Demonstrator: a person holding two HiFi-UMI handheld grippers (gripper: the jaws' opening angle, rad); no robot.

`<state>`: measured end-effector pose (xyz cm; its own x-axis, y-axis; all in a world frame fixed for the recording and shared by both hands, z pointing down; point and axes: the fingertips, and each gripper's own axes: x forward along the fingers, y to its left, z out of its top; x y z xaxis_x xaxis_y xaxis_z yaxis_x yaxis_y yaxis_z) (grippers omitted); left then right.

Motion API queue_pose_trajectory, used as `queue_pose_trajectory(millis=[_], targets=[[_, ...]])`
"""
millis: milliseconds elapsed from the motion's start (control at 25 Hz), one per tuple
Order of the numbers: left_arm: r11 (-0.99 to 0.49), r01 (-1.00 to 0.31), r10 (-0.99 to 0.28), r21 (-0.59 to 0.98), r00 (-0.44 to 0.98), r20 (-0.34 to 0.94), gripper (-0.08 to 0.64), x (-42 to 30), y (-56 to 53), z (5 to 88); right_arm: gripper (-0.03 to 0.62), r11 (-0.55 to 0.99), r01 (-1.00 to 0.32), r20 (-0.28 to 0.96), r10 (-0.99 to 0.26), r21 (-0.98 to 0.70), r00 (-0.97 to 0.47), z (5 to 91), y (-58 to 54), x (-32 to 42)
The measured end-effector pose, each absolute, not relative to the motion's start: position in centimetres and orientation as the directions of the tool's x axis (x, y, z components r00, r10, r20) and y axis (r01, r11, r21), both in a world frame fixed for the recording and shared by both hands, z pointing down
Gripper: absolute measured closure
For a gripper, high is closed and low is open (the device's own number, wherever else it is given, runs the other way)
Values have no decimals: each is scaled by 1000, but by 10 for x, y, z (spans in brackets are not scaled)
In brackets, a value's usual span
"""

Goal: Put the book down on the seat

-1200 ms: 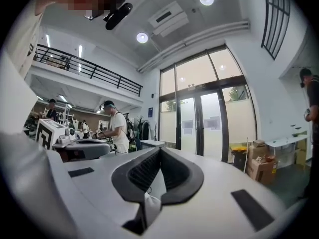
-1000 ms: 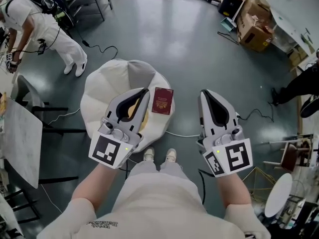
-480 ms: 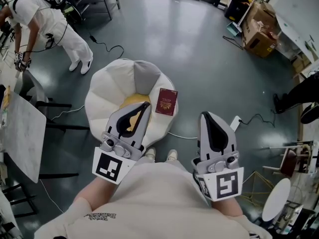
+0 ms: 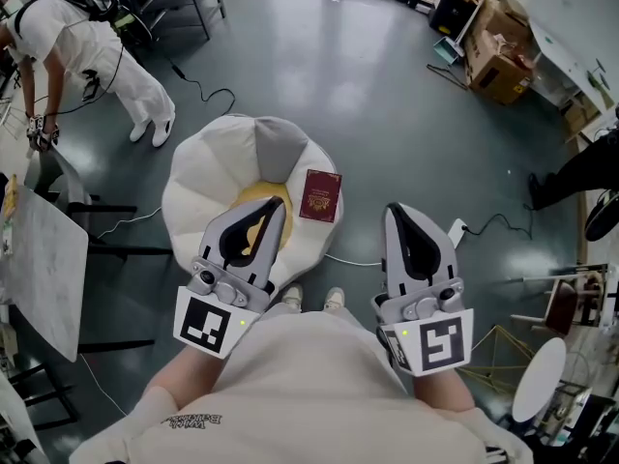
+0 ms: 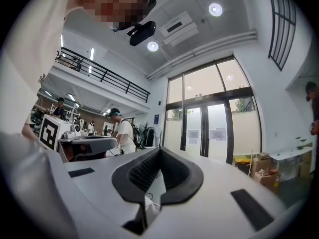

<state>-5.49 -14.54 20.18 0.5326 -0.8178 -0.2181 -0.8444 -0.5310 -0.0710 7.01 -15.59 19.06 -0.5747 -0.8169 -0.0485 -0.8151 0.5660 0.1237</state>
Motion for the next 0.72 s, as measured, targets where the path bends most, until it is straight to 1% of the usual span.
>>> queue_pose_trajectory(millis=[400,720], targets=[[-547,-833,-798,-87,550,-246,557,-48,-145,192,591,555,-820,-76,-819,141,-568,176,-152,76],[-558,-825,-792,-91,562,-237,557,-47,-144,190,591,550,-825,-57,-827,130,-560,181,-152,78]])
